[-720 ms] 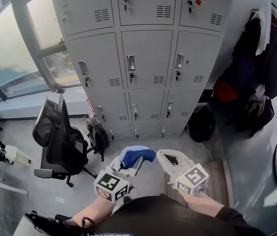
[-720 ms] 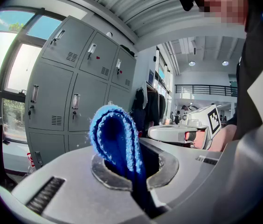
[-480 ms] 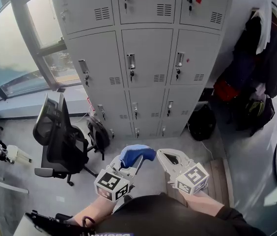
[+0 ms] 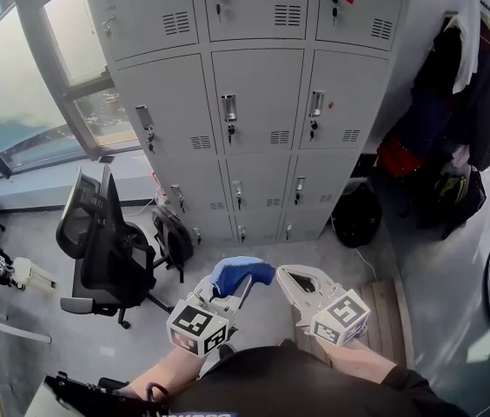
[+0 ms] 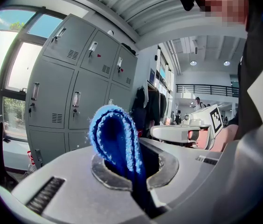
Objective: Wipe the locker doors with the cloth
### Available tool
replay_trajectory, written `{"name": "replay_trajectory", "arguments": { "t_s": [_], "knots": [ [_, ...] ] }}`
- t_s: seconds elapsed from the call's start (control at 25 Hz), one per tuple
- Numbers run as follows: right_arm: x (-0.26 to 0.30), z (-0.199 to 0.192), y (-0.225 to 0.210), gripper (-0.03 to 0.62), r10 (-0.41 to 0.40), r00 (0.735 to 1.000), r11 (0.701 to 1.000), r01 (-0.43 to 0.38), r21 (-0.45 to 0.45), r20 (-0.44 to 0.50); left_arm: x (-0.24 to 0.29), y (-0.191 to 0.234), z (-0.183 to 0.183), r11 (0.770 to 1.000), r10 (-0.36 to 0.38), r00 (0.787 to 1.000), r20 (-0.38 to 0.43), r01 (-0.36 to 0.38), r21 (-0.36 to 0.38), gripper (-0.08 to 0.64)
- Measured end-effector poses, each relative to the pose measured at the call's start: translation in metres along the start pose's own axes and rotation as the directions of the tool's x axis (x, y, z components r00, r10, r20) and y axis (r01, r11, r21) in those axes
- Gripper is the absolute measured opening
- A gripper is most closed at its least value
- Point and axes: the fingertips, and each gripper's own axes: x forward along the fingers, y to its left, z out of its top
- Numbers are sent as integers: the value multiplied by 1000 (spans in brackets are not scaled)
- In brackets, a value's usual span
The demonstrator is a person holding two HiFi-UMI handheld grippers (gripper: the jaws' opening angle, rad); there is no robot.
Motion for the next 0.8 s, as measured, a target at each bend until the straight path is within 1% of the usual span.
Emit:
{"name": "replay_trajectory", "arguments": {
  "t_s": [0.2, 0.36, 0.6, 0.72, 0.8],
  "knots": [
    [-11, 4, -16, 2, -13, 1000, 1000, 13, 1, 11, 16, 5, 6, 1000, 18, 1000, 0, -18, 11, 29],
    [-25, 10, -33, 2, -15, 999, 1000, 15, 8, 30, 33, -5, 16, 999, 25, 1000, -5, -25, 33, 29],
    [-37, 23, -67, 2, 16, 997, 1000, -16, 8, 71, 65, -14, 39, 995, 61, 998, 9, -61, 74, 29],
    [-38, 22, -80, 2, 35, 996, 999, -36, 14, 79, 76, -7, 53, 991, 89, 996, 19, -90, 96, 29],
    [-34, 19, -89, 2, 45, 996, 999, -47, 22, 80, 80, 4, 68, 987, 107, 994, 31, -109, 119, 29]
  ]
}}
